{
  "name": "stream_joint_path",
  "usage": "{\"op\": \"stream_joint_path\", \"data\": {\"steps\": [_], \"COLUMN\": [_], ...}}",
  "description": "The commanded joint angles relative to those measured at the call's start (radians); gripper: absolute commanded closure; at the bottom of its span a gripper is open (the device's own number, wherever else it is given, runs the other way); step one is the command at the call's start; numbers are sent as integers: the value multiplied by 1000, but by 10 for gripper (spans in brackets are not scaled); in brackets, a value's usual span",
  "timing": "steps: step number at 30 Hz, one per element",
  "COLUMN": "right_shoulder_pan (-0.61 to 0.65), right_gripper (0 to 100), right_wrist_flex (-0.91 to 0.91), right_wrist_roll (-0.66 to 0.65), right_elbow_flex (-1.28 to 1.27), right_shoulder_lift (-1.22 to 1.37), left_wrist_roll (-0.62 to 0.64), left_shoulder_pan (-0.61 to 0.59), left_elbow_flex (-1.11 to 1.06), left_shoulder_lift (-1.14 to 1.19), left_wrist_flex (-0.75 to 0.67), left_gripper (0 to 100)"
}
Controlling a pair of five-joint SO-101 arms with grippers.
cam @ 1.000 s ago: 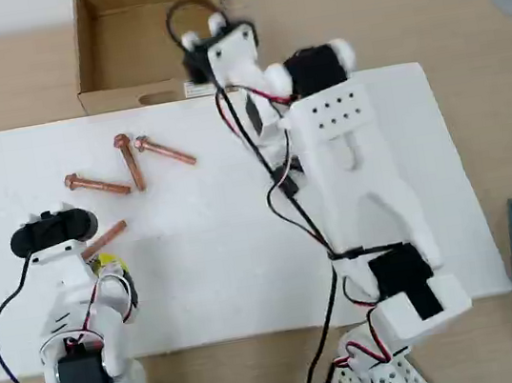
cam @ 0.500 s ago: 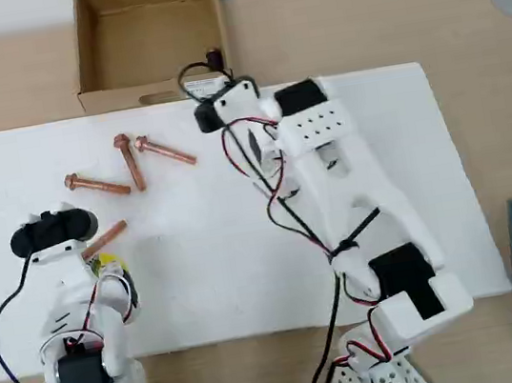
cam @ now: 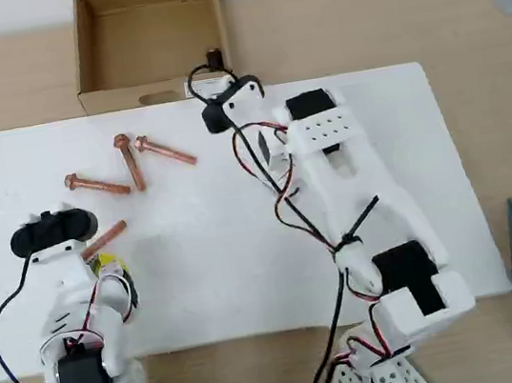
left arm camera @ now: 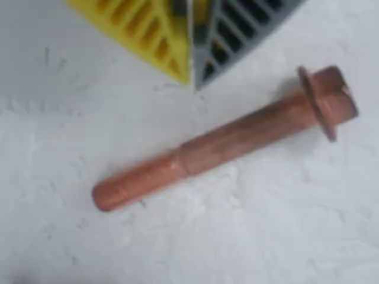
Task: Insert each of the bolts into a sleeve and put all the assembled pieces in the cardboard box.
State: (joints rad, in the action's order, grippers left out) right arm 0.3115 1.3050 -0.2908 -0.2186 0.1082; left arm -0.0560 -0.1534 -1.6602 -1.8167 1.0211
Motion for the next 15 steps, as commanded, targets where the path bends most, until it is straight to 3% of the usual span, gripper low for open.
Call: {"op": "stream_joint_path", "data": {"steps": [1,15], "right_shoulder_pan": [-15,-16], "right_gripper": [811,822], "right_wrist_flex": [-23,-18], "right_wrist_roll": [-9,-9], "right_elbow_flex": [54,200], "right_shoulder_lift": [48,312], "left_wrist_roll": [-5,-5], "left_shoulder_pan": [-11,-11], "left_elbow_flex": [5,5], "left_shoulder_lift": [-7,-7], "left_wrist_flex": [6,6], "left_gripper": [998,998]}}
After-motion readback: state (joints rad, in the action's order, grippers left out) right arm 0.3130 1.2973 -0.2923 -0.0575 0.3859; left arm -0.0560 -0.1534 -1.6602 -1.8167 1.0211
